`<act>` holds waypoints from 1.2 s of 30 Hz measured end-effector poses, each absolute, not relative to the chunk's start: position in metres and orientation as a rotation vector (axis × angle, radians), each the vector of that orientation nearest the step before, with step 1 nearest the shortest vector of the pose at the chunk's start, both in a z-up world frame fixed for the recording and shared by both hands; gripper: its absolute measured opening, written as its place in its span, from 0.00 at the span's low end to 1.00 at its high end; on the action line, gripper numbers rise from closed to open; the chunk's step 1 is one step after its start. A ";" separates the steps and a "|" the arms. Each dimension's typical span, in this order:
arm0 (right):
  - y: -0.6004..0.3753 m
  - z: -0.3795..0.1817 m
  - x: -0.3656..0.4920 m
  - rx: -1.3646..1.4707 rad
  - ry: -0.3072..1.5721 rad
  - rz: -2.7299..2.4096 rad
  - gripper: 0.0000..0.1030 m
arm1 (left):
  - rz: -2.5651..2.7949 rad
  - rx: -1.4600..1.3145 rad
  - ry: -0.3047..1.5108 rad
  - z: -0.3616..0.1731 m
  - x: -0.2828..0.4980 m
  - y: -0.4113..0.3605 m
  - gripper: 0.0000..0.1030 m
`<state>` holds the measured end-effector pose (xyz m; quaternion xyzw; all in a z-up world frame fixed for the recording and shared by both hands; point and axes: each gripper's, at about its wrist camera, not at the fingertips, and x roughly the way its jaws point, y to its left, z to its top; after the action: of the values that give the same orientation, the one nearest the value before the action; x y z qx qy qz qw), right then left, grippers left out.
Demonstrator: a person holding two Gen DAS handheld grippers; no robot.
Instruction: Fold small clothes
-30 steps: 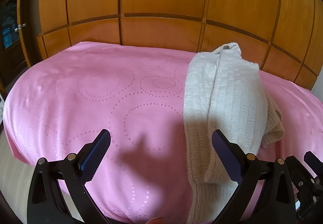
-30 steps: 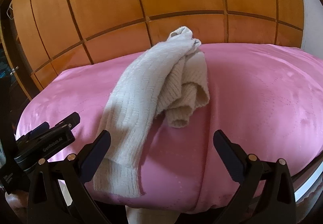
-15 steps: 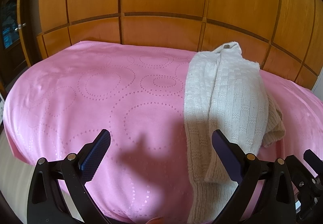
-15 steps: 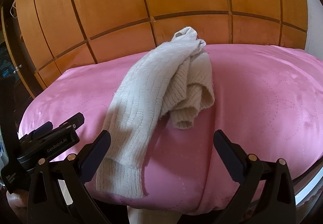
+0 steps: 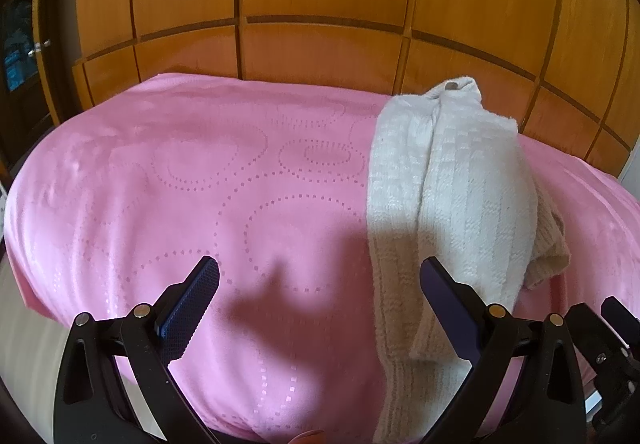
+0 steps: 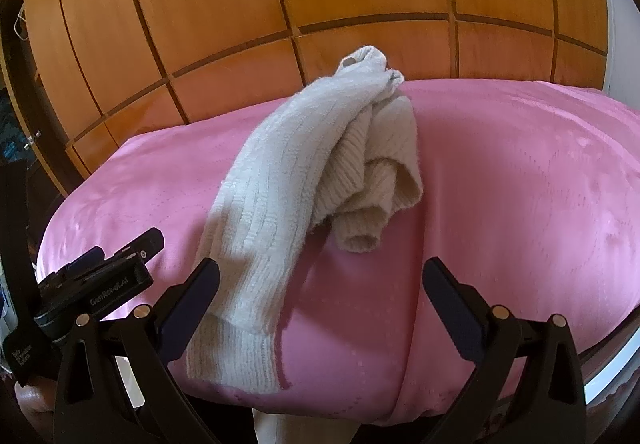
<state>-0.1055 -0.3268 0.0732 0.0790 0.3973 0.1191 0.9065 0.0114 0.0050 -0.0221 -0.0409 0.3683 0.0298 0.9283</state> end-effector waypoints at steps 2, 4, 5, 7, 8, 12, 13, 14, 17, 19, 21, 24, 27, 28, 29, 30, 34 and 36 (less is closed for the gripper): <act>-0.329 0.073 -0.103 0.174 0.824 0.251 0.98 | 0.058 -0.088 0.769 -0.025 0.015 0.008 0.97; -0.330 0.072 -0.099 0.175 0.836 0.274 0.93 | 0.049 -0.119 0.803 -0.030 0.021 0.016 0.97; -0.330 0.071 -0.095 0.177 0.851 0.290 0.88 | 0.047 -0.134 0.820 -0.033 0.023 0.020 0.97; -0.329 0.067 -0.086 0.191 0.881 0.312 0.78 | 0.048 -0.167 0.855 -0.039 0.027 0.034 0.97; -0.329 0.064 -0.081 0.202 0.900 0.322 0.74 | 0.052 -0.181 0.864 -0.042 0.027 0.040 0.97; -0.319 0.037 -0.050 0.277 1.033 0.393 0.66 | 0.066 -0.279 0.887 -0.050 0.024 0.070 0.94; -0.316 0.029 -0.043 0.291 1.070 0.410 0.64 | 0.057 -0.310 0.893 -0.052 0.023 0.077 0.88; -0.311 0.021 -0.037 0.301 1.103 0.419 0.61 | 0.044 -0.324 0.903 -0.054 0.022 0.080 0.83; -0.298 0.022 -0.024 0.274 1.097 0.444 0.25 | -0.019 -0.332 0.951 -0.061 0.025 0.078 0.64; -0.294 0.039 -0.024 0.251 1.083 0.503 0.11 | -0.054 -0.337 0.968 -0.063 0.027 0.073 0.60; -0.294 0.071 -0.031 0.147 0.971 0.543 0.09 | -0.114 -0.344 0.964 -0.062 0.030 0.065 0.60; -0.313 0.101 -0.032 0.051 0.867 0.517 0.08 | -0.186 -0.352 0.988 -0.065 0.038 0.051 0.60; -0.361 0.131 -0.017 0.019 0.761 0.378 0.07 | -0.228 -0.321 1.006 -0.068 0.045 0.033 0.60; -0.378 0.138 -0.010 0.015 0.734 0.319 0.07 | -0.238 -0.302 1.006 -0.069 0.047 0.025 0.60; -0.397 0.144 -0.002 0.005 0.706 0.250 0.07 | -0.249 -0.295 1.006 -0.069 0.049 0.022 0.60; -0.422 0.150 0.010 -0.002 0.678 0.156 0.07 | -0.260 -0.289 1.005 -0.069 0.051 0.018 0.60; -0.509 0.154 0.055 0.029 0.656 -0.129 0.07 | -0.319 -0.216 1.007 -0.071 0.053 -0.003 0.30; -0.555 0.145 0.079 0.060 0.679 -0.275 0.07 | -0.329 -0.186 0.998 -0.073 0.054 -0.007 0.14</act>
<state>0.0795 -0.5551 0.1452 0.0295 0.3321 -0.1344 0.9331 0.0544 -0.0072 -0.0729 -0.0887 0.4756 -0.1568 0.8610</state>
